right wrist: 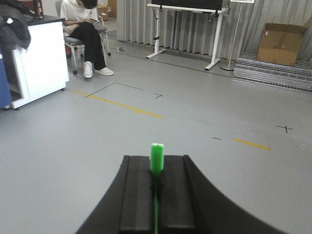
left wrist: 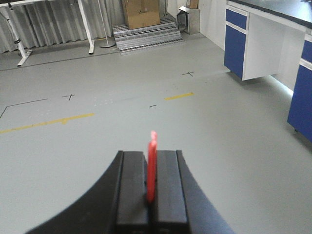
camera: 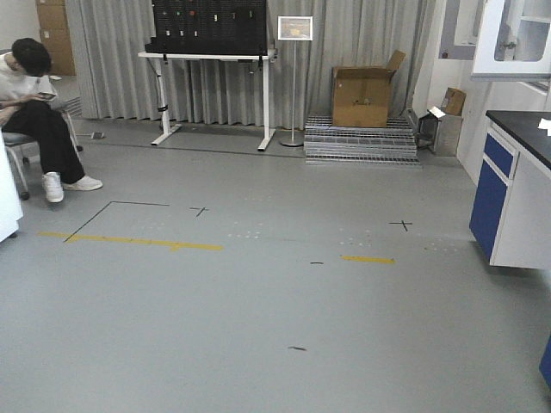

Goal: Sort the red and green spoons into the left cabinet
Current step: 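Drive the base away from the bench across the floor, then drive the base toward the white cabinet past the cardboard box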

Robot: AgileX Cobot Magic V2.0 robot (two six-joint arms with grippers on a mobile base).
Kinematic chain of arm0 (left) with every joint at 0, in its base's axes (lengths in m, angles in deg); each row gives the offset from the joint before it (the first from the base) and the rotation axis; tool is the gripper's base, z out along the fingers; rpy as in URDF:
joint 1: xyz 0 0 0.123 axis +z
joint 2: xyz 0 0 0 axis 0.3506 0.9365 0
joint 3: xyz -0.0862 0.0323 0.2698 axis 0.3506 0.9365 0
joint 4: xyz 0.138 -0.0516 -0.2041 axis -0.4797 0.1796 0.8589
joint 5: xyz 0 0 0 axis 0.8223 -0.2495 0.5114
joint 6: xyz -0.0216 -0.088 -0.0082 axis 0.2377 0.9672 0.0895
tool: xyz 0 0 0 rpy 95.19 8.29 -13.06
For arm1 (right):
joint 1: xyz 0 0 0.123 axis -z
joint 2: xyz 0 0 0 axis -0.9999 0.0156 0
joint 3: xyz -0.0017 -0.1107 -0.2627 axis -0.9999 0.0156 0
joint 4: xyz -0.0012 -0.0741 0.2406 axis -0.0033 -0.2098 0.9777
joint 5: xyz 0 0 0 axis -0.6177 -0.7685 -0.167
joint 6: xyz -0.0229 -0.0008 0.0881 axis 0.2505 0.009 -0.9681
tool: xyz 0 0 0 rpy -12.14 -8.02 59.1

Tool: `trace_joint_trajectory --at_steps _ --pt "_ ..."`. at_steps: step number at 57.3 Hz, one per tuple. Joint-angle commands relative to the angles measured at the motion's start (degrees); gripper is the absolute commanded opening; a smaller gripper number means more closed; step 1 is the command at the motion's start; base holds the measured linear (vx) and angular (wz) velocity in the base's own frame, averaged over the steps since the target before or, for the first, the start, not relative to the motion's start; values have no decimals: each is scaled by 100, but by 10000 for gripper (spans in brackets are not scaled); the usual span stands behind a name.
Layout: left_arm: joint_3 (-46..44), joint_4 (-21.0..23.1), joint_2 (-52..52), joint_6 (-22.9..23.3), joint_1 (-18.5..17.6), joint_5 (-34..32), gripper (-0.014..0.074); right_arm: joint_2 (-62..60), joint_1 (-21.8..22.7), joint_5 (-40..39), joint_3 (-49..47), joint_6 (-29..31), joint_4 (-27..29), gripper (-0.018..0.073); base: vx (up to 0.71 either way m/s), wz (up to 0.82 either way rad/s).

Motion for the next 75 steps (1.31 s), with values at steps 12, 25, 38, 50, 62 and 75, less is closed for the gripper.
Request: trace_joint_trajectory --at_steps 12,25,38,50,62,75 --pt "-164 118 33 8 -2 -446 -4 32 -5 -331 -162 8 156 -3 59 -12" --pt "-164 118 33 8 -2 -446 -4 32 -5 -330 -162 8 169 -3 60 -11" --pt "-164 118 33 8 -2 -439 -4 32 -5 -330 -162 8 169 -3 63 -3" --pt "-164 118 33 8 -2 -439 -4 32 -5 -330 -162 8 169 -3 65 1" --pt "-164 118 33 8 -2 -439 -4 32 -5 -330 -162 8 169 -3 66 0" --pt "-164 118 33 8 -2 -439 -4 32 -5 -309 -162 8 203 -3 67 -2"
